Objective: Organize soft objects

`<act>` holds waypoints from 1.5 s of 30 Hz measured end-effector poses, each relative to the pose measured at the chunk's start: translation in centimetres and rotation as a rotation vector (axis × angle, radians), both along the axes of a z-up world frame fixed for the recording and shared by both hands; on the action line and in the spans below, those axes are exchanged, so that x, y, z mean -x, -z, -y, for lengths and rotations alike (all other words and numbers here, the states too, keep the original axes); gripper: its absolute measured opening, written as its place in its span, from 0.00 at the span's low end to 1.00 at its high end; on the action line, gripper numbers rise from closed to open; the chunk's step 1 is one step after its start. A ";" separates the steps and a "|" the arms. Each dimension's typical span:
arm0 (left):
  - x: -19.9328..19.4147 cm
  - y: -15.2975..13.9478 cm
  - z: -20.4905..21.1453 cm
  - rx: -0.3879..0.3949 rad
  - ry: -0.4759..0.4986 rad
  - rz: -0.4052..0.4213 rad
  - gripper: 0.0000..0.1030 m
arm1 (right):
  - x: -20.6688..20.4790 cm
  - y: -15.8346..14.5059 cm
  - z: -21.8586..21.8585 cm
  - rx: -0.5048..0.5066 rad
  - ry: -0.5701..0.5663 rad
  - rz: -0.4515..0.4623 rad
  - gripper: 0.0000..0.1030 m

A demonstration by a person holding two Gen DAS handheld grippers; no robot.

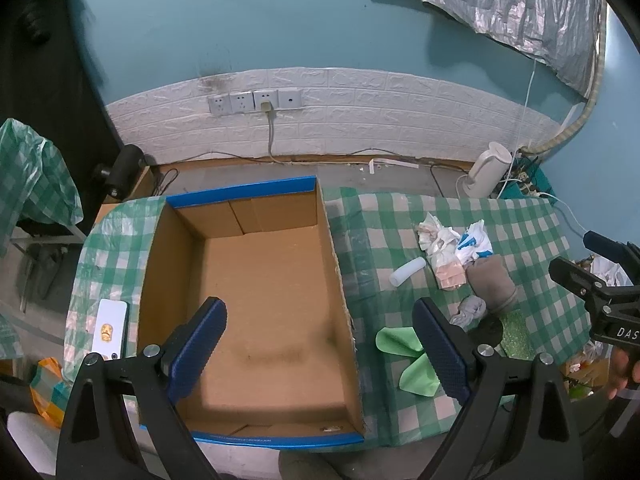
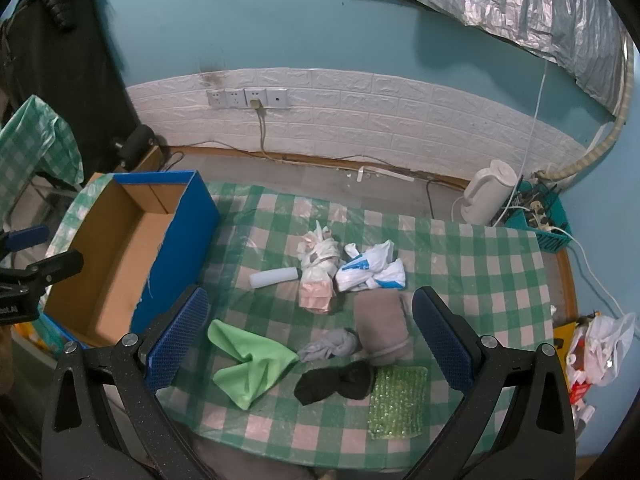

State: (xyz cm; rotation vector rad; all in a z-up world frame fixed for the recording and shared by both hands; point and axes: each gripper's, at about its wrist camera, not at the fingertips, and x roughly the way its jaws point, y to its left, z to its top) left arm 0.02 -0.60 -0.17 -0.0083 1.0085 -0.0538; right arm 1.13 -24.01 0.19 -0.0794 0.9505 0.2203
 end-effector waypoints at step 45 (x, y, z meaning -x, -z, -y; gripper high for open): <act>-1.3 3.3 5.4 -0.055 0.132 -0.129 0.92 | -0.2 1.5 4.2 0.036 0.063 -0.049 0.98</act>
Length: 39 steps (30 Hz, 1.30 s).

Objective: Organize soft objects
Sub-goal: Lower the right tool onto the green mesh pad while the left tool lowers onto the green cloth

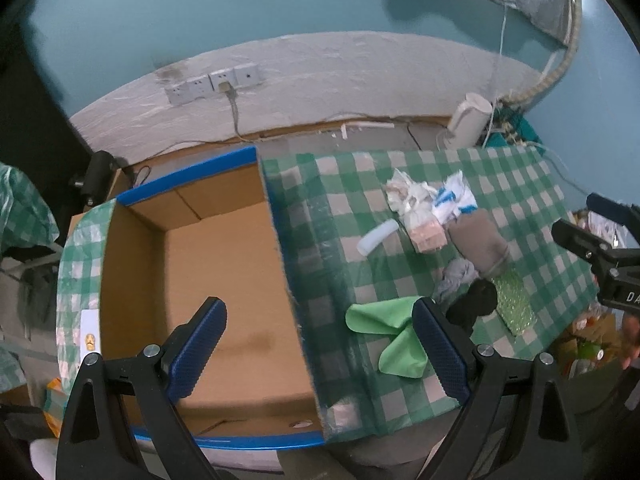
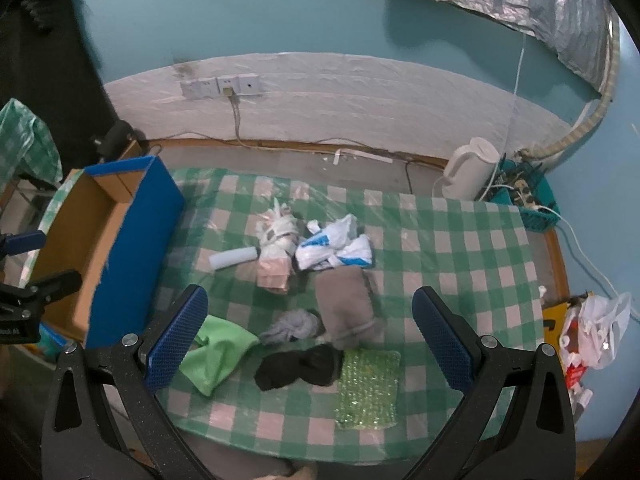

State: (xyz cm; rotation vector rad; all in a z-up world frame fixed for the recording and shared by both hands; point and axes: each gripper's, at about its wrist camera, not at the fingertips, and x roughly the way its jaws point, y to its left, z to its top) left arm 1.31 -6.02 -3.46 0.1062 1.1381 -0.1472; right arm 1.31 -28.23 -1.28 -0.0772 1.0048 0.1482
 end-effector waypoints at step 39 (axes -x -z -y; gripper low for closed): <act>0.2 11.3 10.9 -0.081 0.116 -0.150 0.92 | 1.2 13.6 7.1 0.075 0.080 -0.319 0.98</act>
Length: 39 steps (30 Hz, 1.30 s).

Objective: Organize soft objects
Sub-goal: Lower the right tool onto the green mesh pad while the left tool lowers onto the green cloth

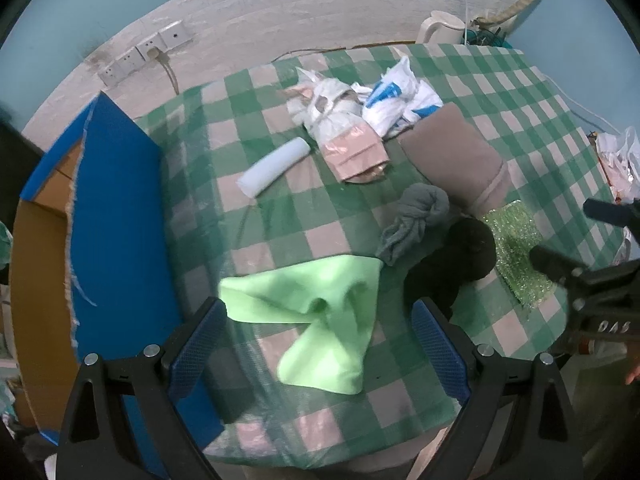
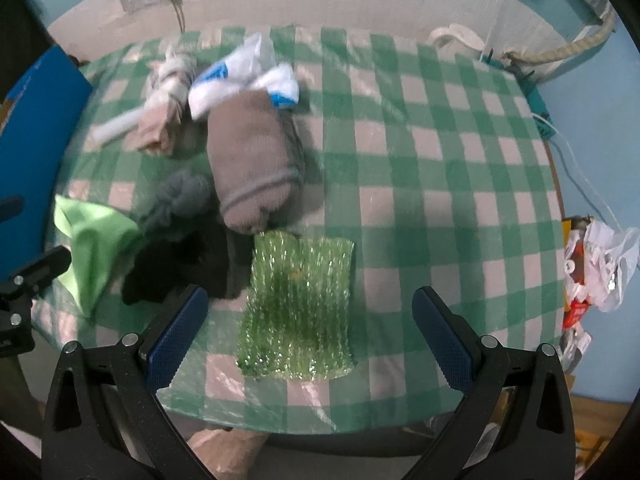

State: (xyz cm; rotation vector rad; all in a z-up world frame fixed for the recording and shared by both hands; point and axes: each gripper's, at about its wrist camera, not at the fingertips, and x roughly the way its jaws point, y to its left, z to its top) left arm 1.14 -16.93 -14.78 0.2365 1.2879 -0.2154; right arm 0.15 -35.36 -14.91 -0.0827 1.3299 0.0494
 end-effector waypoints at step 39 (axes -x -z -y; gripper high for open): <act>-0.9 5.4 -0.2 -0.049 0.019 -0.052 0.79 | 0.2 6.9 -0.8 0.044 -0.061 -0.124 0.73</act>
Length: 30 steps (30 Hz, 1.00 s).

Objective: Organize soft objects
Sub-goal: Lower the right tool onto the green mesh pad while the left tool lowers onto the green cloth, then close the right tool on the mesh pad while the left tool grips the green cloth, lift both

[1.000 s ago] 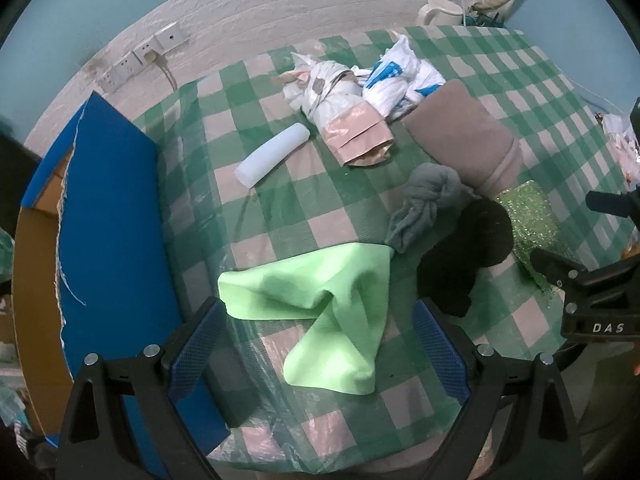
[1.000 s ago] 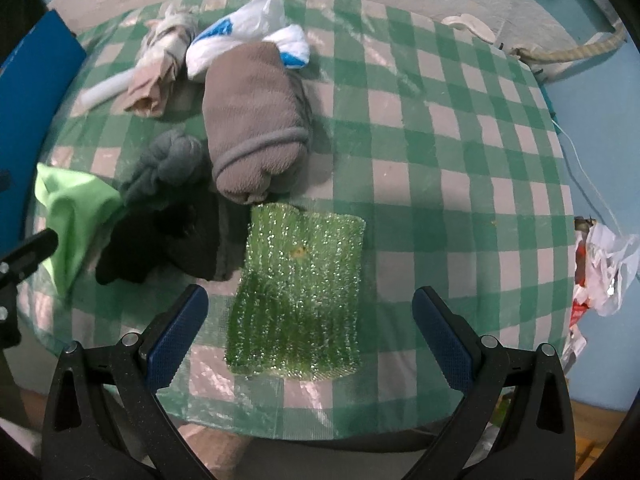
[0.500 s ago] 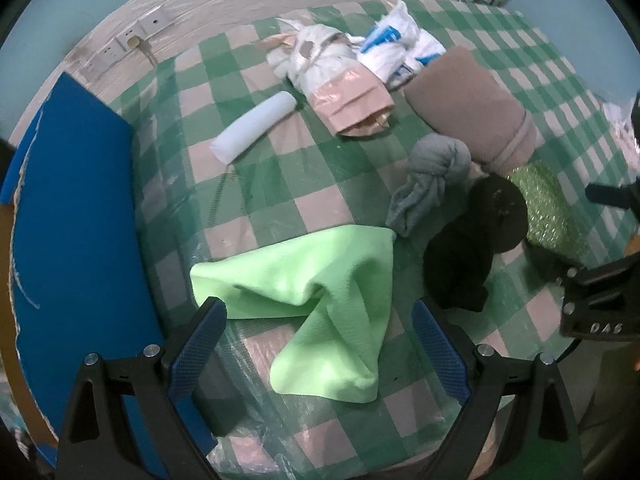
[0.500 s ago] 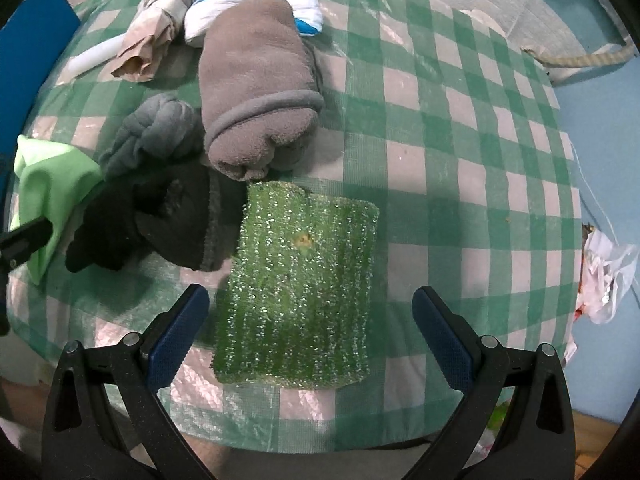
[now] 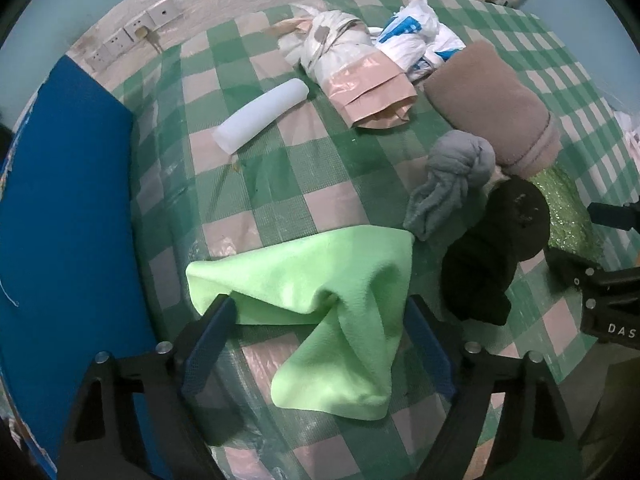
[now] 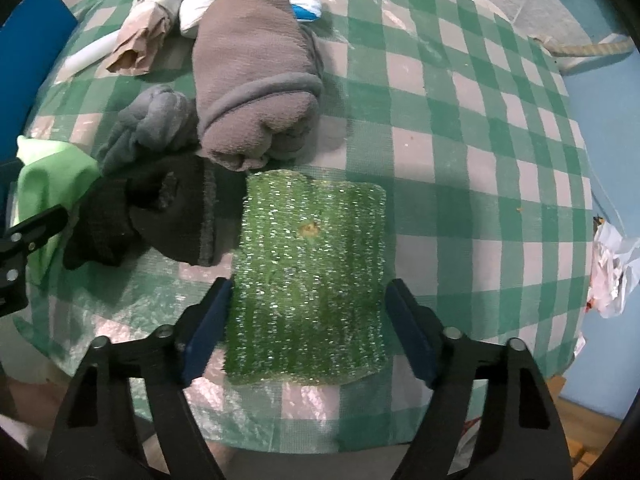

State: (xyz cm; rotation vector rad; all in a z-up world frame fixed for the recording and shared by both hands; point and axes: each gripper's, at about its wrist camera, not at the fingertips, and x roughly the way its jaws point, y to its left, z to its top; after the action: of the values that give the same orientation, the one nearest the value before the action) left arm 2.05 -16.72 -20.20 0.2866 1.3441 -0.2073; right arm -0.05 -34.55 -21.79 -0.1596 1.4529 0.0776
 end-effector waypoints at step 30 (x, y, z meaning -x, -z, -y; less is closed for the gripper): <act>1.1 -4.2 -0.5 -0.004 0.030 0.119 0.12 | -0.3 -5.8 2.4 -0.070 0.023 0.054 0.20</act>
State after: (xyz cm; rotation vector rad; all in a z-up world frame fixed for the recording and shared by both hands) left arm 0.95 -16.25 -15.97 0.3185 1.2229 -0.2095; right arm 0.21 -36.91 -15.99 -0.0875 1.3964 0.1047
